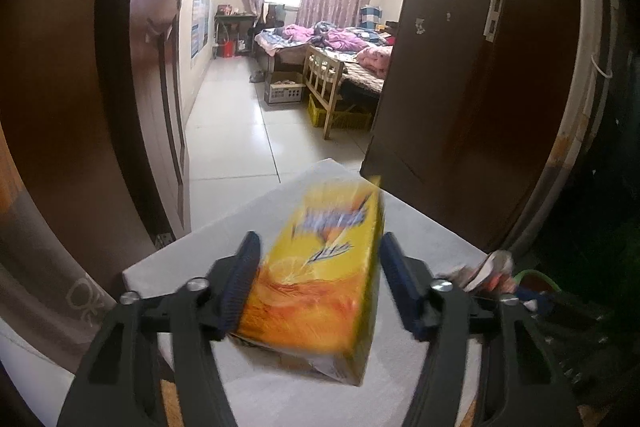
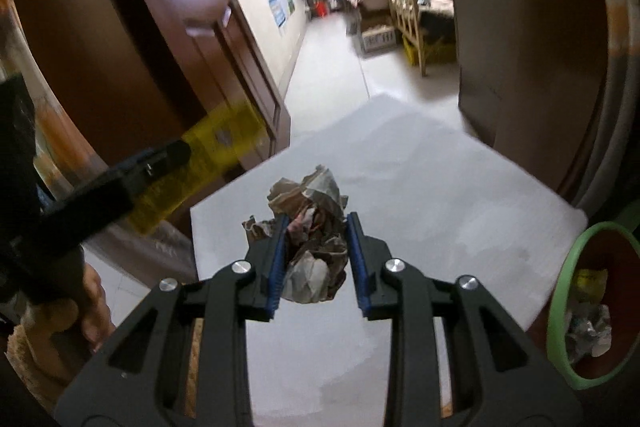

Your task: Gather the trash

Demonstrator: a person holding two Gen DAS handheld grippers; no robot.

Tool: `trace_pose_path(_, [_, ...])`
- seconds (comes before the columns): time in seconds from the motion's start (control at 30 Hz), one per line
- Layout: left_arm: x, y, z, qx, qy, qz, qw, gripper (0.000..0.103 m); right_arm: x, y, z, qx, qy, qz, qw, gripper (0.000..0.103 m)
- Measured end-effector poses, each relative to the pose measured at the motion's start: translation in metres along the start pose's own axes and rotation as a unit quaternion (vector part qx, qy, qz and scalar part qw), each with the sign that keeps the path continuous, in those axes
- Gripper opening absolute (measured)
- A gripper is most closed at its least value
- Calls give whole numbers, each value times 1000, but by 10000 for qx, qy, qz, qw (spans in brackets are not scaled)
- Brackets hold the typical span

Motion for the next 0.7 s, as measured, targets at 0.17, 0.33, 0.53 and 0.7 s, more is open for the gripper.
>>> trace_pose_path(0.17, [-1,-9,0,85,25,101,9999,41,-7,-11,-12,78,-199,65,9998,28])
trace_pose_path(0.33, [12,-6,24,261,542,154,9981,44,0,-39,-9,211,-10,390,9990,28])
trace_pose_path(0.53, [36,36,54,-120,1213,157,9924,54,18,-64,5,341,273,694,9966,29])
trace_pose_path(0.7, [62,76,67,-164,1767,-55,9841,58,28,-72,18,321,460,848,9948,29])
Point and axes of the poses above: each gripper's, at about its wrist camera, not at the fingertips, and z roughly the way its jaws point, y to its left, x to its underside, the point moved 4 cm from there along z, roughly the way its jaws point, and after that the axes turned 8 degrees about z, right-handed, at the moved point
